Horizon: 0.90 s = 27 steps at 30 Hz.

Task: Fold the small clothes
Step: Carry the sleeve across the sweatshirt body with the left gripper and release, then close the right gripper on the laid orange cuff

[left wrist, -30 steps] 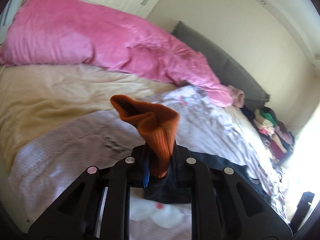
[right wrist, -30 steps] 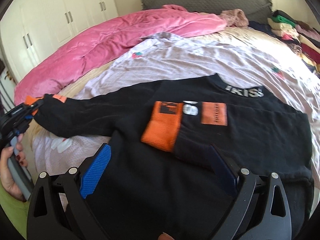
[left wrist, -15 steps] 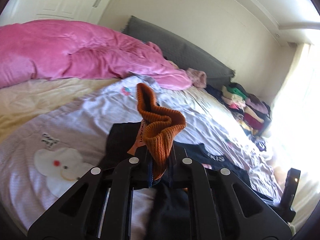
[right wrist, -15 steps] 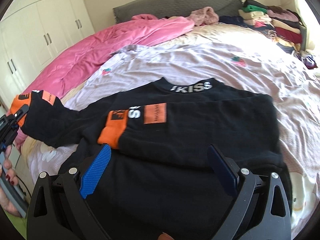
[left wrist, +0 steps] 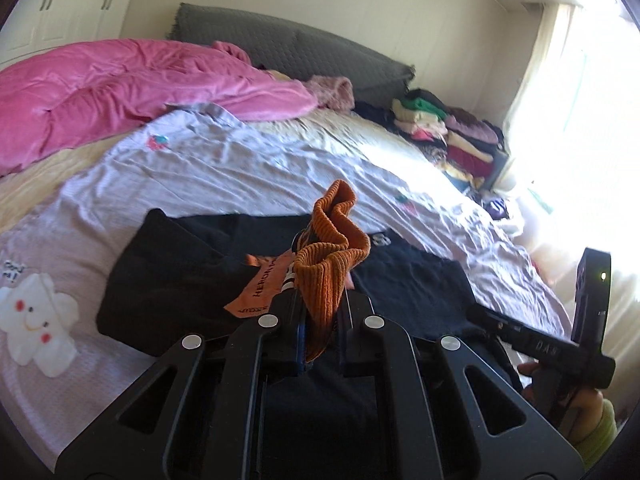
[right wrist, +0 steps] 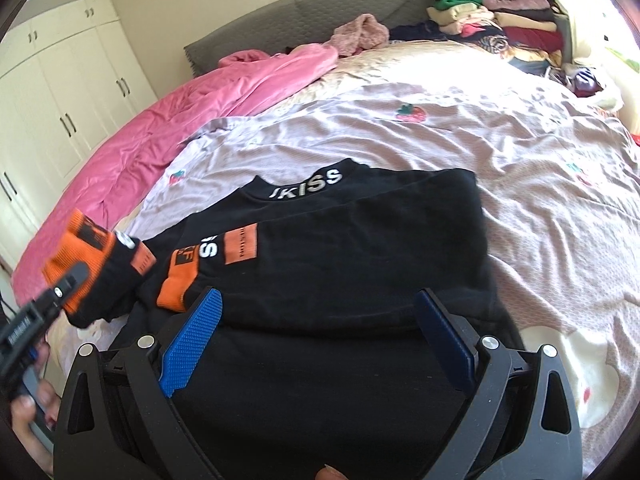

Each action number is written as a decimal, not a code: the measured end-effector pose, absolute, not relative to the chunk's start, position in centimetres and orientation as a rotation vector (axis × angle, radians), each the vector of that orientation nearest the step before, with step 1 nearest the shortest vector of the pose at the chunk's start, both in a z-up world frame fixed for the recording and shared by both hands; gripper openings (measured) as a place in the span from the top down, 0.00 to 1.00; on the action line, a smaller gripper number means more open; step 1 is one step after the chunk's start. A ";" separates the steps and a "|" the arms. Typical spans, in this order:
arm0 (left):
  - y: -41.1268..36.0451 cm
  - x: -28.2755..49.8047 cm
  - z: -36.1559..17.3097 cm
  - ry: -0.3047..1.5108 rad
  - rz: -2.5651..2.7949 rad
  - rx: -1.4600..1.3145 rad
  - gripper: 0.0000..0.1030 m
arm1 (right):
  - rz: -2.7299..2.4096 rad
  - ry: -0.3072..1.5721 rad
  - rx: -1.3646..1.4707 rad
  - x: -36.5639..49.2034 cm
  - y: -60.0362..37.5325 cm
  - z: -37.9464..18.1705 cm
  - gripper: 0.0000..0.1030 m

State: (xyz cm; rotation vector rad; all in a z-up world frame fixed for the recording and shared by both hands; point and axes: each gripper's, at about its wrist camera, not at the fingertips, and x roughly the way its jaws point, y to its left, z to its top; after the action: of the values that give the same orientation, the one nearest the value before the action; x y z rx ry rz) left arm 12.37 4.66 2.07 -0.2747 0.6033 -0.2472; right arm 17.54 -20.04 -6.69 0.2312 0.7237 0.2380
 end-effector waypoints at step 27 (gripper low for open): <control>8.3 12.6 0.0 0.687 -0.128 -0.269 0.47 | 0.423 0.868 0.184 16.8 -13.6 -9.6 0.07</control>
State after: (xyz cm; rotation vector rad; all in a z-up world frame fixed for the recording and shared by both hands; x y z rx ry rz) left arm 12.63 8.30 0.02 -0.2685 0.6870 -0.1284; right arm 16.84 -13.62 -9.62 0.1836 0.8681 0.4231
